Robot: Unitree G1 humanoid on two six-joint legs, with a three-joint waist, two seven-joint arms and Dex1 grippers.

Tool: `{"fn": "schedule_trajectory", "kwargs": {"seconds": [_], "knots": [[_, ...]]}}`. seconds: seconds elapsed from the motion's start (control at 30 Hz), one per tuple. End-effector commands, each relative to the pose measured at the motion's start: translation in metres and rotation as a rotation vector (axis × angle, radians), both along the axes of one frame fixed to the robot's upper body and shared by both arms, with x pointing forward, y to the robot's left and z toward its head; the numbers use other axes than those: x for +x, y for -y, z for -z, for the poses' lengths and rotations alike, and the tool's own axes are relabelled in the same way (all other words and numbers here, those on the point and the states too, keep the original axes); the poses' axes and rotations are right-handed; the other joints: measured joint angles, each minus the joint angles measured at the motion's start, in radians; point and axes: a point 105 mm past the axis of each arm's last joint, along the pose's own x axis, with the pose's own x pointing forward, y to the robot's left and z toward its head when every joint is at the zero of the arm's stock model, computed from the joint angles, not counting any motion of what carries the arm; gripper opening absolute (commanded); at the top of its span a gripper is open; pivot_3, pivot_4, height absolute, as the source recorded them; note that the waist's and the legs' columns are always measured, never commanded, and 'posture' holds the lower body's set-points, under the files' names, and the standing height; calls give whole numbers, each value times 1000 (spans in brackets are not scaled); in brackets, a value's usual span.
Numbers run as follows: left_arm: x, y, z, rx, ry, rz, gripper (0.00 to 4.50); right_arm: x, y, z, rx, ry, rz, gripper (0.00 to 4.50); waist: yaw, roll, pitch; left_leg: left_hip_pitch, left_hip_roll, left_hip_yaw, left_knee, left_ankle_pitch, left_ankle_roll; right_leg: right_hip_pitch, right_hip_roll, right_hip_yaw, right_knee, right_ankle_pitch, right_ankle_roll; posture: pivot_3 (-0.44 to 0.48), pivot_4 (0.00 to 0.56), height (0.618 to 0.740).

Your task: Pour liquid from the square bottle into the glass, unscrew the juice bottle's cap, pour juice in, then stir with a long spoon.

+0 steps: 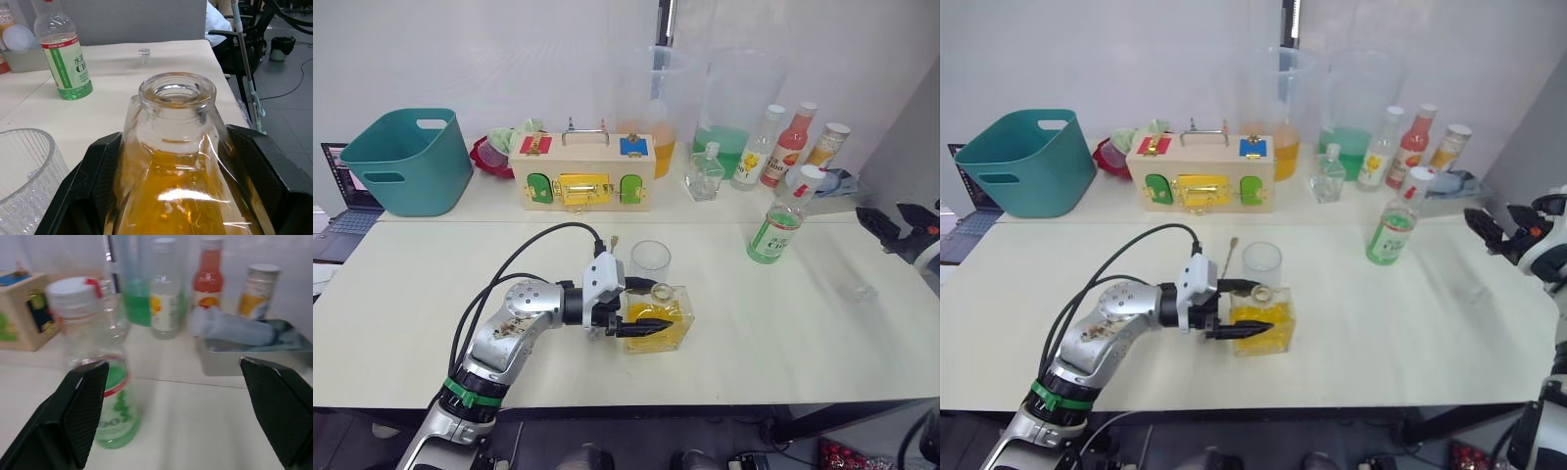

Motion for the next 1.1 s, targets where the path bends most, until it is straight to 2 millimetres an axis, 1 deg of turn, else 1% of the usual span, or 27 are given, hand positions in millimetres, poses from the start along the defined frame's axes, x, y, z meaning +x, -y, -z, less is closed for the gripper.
{"fn": "schedule_trajectory", "kwargs": {"seconds": [0.03,0.1,0.17,0.2,0.23,0.27,0.3,0.33,0.4,0.43,0.47,0.53,0.6,0.63,0.7,0.77,0.83,0.93,1.0,1.1], "knots": [[-3,-1,-11,-23,40,6,2783,-21,-39,-7,-41,-40,-234,4500,1,0,0,0,0,0,0,0,0,0,0,0,0,0,0,0,150,733],[-3,-1,-12,-24,40,5,2783,-30,-50,-4,-49,-68,-293,4500,-1,0,0,0,0,0,0,0,0,0,0,0,0,0,0,0,150,733],[-3,-1,-12,-25,39,5,2782,-32,-53,-4,-48,-76,-299,4500,-1,0,0,0,0,0,0,0,1,-1,0,0,0,0,0,0,150,733],[-3,-3,-12,-32,31,-7,2782,-43,-74,-5,-59,-73,-420,4500,-1,0,0,0,0,0,0,0,1,-1,0,0,0,0,0,0,150,733],[-3,-5,-13,-37,25,-15,2783,-53,-90,-6,-67,-74,-512,4500,0,0,0,0,0,0,0,-1,1,-1,0,0,0,0,0,0,150,733],[-3,-5,-14,-41,20,-21,2782,-61,-101,-5,-71,-76,-574,4500,0,0,0,0,0,-1,0,-1,1,-1,0,0,1,0,0,0,150,733],[-4,-6,-14,-43,18,-25,2782,-65,-107,-5,-73,-78,-606,4500,0,0,0,0,0,-1,0,-1,1,-1,0,0,1,0,0,0,150,733],[-4,-6,-14,-43,17,-26,2782,-66,-107,-5,-72,-80,-606,4500,0,0,0,0,0,-2,0,-1,1,-1,0,0,1,0,0,0,150,733],[-6,-9,-13,-38,10,-30,2782,-67,-135,-8,-87,-71,-703,4500,-2,0,0,0,0,-1,0,-1,1,-1,0,0,0,0,0,0,150,733],[-6,-11,-17,-58,6,-42,2782,-66,-145,-10,-101,-63,-739,4500,-5,0,0,0,0,-1,0,-1,1,-1,0,0,0,0,0,0,150,733],[-6,-13,-19,-73,3,-50,2782,-65,-152,-11,-110,-58,-759,4500,-7,0,0,0,1,-1,0,-1,1,-1,0,1,1,0,0,0,150,733],[-6,-15,-26,-102,8,-58,2782,-62,-158,-13,-105,-47,-777,4500,-5,0,0,1,1,-2,0,-1,1,-2,0,1,1,0,-1,0,150,733],[-7,-16,-30,-111,9,-59,2782,-61,-160,-15,-98,-43,-787,4500,1,0,0,0,1,-2,0,-1,1,-2,0,1,1,0,-1,0,150,733],[-9,-24,-37,-143,-25,-66,2782,-61,-166,-20,-87,-22,-812,4500,2,0,0,0,0,-2,0,-1,1,-2,0,1,1,0,0,0,150,733],[-14,-33,-45,-176,-68,-70,2782,-61,-174,-26,-76,3,-844,4500,0,-1,1,-1,0,-1,0,-1,2,-2,0,1,0,0,0,0,150,733],[-14,-49,-54,-184,-72,-111,2782,-63,-182,-32,-72,17,-881,4500,-2,-1,1,-1,0,-1,0,-1,2,-3,0,1,0,0,0,0,150,733],[-13,-66,-62,-195,-67,-166,2782,-64,-187,-33,-74,13,-911,4500,-1,-1,1,-1,0,-2,0,-1,1,-2,0,0,0,0,0,0,150,733],[-12,-79,-69,-203,-62,-213,2782,-62,-190,-30,-78,4,-920,4500,1,-1,1,-1,0,-2,0,-1,1,-2,0,0,0,0,0,0,150,733],[-11,-93,-72,-181,-45,-263,2782,-60,-192,-27,-76,-6,-927,4500,1,-1,2,-1,0,-1,0,-1,1,-2,0,0,0,0,0,0,150,733],[-7,-105,-71,-154,-41,-308,2782,-60,-195,-26,-67,-6,-938,4500,1,-2,2,-1,0,-1,0,-1,1,-2,1,0,0,0,0,0,150,733]]}}
